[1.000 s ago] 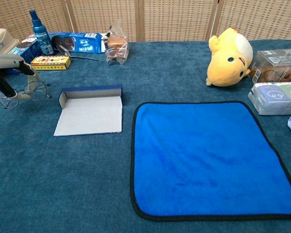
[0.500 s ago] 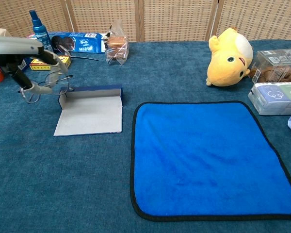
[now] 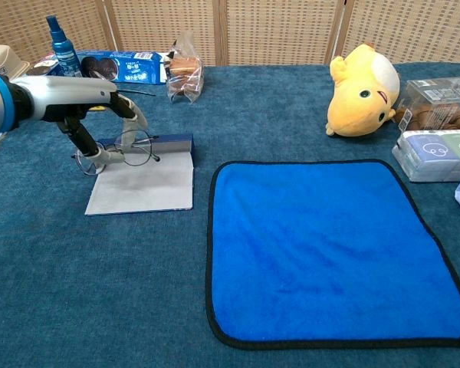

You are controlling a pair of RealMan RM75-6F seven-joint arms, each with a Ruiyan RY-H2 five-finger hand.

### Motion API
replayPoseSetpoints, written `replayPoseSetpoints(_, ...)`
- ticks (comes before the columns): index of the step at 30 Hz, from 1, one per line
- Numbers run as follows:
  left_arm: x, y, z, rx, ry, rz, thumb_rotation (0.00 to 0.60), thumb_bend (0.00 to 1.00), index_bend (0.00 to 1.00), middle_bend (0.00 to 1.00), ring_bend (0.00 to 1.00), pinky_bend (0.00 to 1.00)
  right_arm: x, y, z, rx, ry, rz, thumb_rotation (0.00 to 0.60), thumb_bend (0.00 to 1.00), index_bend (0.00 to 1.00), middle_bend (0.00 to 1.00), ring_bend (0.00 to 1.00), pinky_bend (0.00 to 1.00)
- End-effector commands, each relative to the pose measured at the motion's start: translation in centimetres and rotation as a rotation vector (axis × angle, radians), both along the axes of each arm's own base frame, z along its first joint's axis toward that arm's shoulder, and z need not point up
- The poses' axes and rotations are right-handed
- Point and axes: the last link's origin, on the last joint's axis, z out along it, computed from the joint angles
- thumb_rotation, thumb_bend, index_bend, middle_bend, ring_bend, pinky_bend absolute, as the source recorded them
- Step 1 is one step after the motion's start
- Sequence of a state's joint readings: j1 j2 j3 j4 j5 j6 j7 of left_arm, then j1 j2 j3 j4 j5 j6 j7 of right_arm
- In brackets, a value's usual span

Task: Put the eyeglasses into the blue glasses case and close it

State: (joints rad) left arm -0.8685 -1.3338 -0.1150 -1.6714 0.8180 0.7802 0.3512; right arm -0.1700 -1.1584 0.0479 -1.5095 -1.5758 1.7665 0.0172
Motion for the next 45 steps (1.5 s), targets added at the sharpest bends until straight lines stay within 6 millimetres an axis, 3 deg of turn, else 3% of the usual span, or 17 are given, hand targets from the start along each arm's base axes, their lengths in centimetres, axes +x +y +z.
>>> replayPoseSetpoints(1, 0.2, 0.2, -0.7, 0.001, 0.003, 0.004, 0.6, 0.33, 0.52, 0.18, 0.0, 0.06, -0.1, 0.0, 0.0, 0.0, -0.003, 0.0, 0.568, 0.29, 0.14, 0.24, 0.19, 0.15)
replayPoseSetpoints(13, 0.1, 0.8, -2.5, 0.038, 0.073, -0.042, 0.6, 0.33, 0.43, 0.12, 0.0, 0.05, -0.4, 0.1, 0.1, -0.006, -0.027, 0.001, 0.564, 0.29, 0.14, 0.24, 0.19, 0.15)
replayPoseSetpoints(25, 0.3, 1.4, -2.5, 0.073, 0.077, -0.059, 0.6, 0.32, 0.31, 0.07, 0.0, 0.04, -0.6, 0.2, 0.2, -0.01, -0.029, -0.003, 0.566, 0.29, 0.14, 0.24, 0.2, 0.15)
replayPoseSetpoints(30, 0.4, 1.5, -2.3, 0.086, 0.068, -0.063, 0.6, 0.32, 0.2, 0.04, 0.0, 0.04, -0.5, 0.3, 0.3, -0.013, -0.028, -0.004, 0.564, 0.29, 0.14, 0.24, 0.2, 0.15)
replayPoseSetpoints(38, -1.0, 0.9, -1.0, 0.093, 0.092, -0.048, 0.592, 0.32, 0.03, 0.0, 0.0, 0.03, -0.5, 0.4, 0.2, -0.013, -0.029, -0.002, 0.568, 0.29, 0.14, 0.24, 0.2, 0.15)
replayPoseSetpoints(40, -2.1, 0.9, -0.5, 0.113, 0.133, -0.042, 0.592, 0.32, 0.01, 0.0, 0.0, 0.03, -0.5, 0.2, 0.0, -0.005, -0.033, 0.002, 0.568, 0.29, 0.14, 0.24, 0.2, 0.15)
replayPoseSetpoints(45, -2.6, 1.2, -1.2, 0.111, 0.165, -0.027, 0.579, 0.32, 0.0, 0.0, 0.0, 0.03, -0.4, 0.2, 0.0, -0.007, -0.033, 0.004, 0.566, 0.29, 0.14, 0.24, 0.2, 0.16)
